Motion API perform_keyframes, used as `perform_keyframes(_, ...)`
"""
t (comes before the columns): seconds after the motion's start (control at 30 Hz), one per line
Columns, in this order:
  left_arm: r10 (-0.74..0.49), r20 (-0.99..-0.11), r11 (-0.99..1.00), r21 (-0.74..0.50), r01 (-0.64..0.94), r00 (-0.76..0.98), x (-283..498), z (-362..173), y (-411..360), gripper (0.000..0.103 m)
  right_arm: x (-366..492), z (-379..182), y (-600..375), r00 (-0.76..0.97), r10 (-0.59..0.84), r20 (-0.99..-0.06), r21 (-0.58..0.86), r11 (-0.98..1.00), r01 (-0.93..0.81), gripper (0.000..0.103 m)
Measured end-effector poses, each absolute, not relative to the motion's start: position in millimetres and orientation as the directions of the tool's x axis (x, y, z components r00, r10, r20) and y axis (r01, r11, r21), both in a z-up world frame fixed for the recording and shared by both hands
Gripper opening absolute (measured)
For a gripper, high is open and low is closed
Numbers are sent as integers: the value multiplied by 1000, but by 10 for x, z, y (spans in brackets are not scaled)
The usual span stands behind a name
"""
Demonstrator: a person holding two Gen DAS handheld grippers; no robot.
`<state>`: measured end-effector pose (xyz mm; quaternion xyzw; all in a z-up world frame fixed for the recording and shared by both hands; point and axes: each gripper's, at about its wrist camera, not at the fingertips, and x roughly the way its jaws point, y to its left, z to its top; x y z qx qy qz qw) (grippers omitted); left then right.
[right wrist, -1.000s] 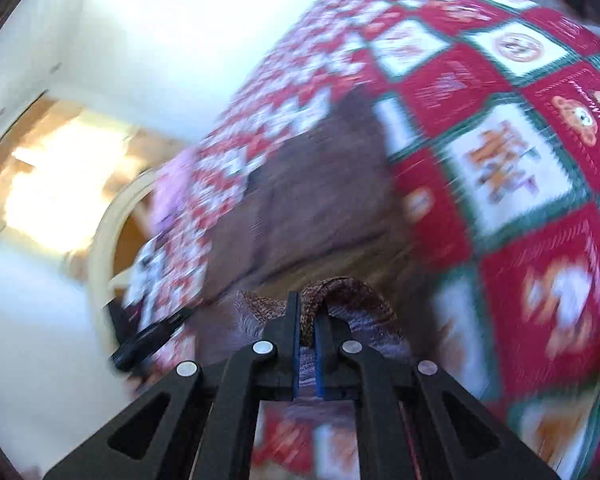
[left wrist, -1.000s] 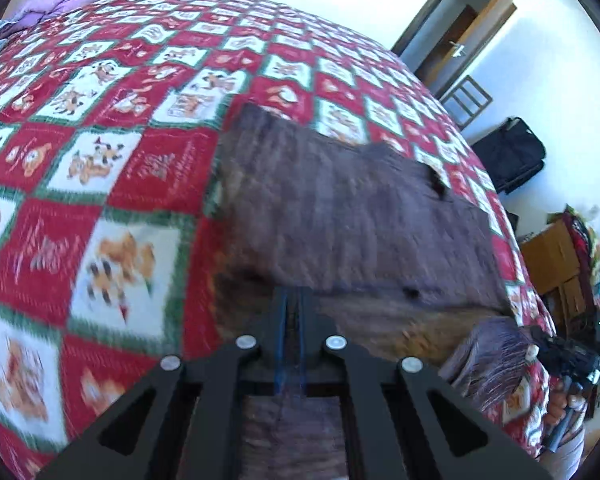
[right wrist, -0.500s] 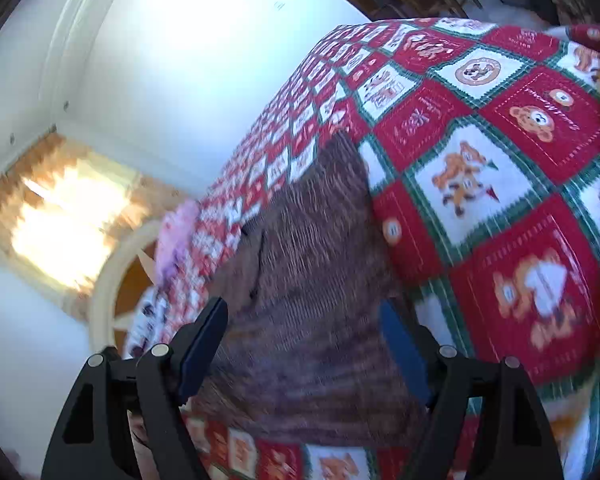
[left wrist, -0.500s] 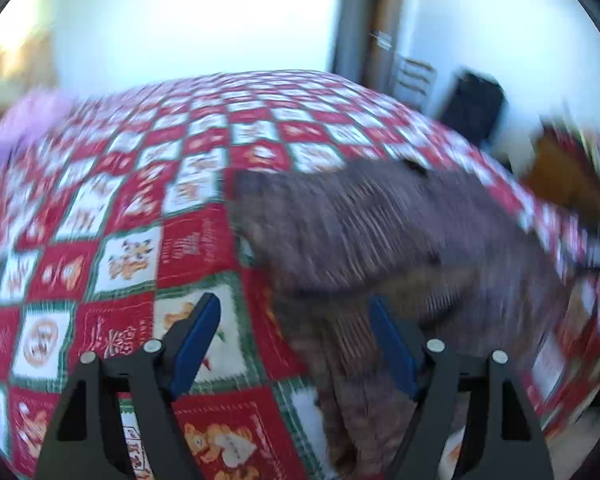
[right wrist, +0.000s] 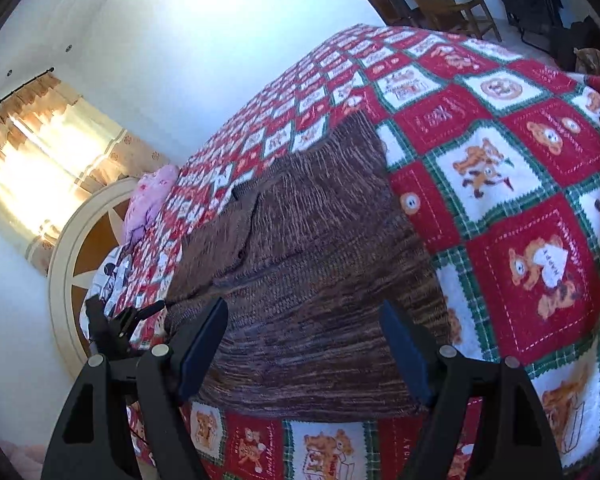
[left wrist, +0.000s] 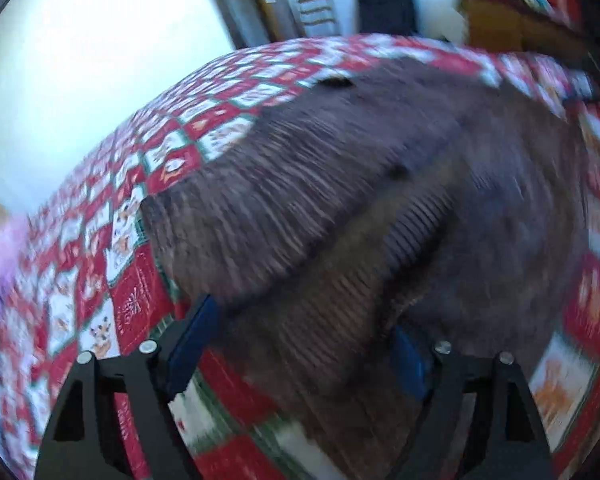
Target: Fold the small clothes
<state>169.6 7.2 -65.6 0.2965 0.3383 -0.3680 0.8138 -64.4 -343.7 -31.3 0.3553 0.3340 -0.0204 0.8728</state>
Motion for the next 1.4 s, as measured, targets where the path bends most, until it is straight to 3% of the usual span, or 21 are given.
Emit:
perform_keyframes(0.1, -485, -759, 653, 16, 757, 434, 2019, -499, 207, 84, -695, -268, -3410, 785, 197, -588, 611, 743, 271, 79)
perform_keyframes(0.2, -519, -738, 708, -88, 701, 432, 2157, -435, 352, 83, -695, -304, -3377, 778, 205, -593, 614, 741, 272, 79)
perform_keyframes(0.53, -544, -744, 688, -131, 714, 388, 1987, -577, 364, 83, -464, -424, -3245, 757, 220, -615, 588, 768, 255, 78)
perform_keyframes(0.67, -494, -768, 711, -87, 698, 407, 1991, -704, 220, 81, -481, -364, -3172, 754, 165, -636, 523, 811, 263, 63)
perform_keyframes(0.9, -577, -719, 713, -212, 668, 388, 1779, -593, 359, 80, -598, -354, -3289, 757, 136, -639, 518, 804, 292, 63)
perform_keyframes(0.97, -594, -723, 703, -254, 664, 352, 1755, -640, 378, 80, -576, -386, -3285, 752, 148, -642, 522, 803, 288, 63)
perform_keyframes(1.07, -540, -762, 734, -220, 643, 356, 1807, -761, 325, 80, -529, -405, -3232, 751, 169, -638, 528, 806, 267, 63)
perform_keyframes(1.23, -584, -753, 709, -293, 642, 301, 1952, -767, 166, 80, -537, -401, -3211, 759, 167, -630, 532, 804, 265, 63)
perform_keyframes(1.3, -597, -749, 698, -309, 646, 287, 1972, -766, 80, 75, -574, -385, -3234, 761, 154, -630, 527, 805, 273, 63)
perform_keyframes(1.37, -591, -753, 701, -300, 648, 291, 1956, -775, 37, 58, -622, -362, -3274, 763, 136, -632, 518, 806, 285, 63)
perform_keyframes(1.4, -576, -757, 710, -275, 648, 308, 1945, -783, 29, 54, -636, -358, -3300, 764, 129, -633, 516, 806, 291, 63)
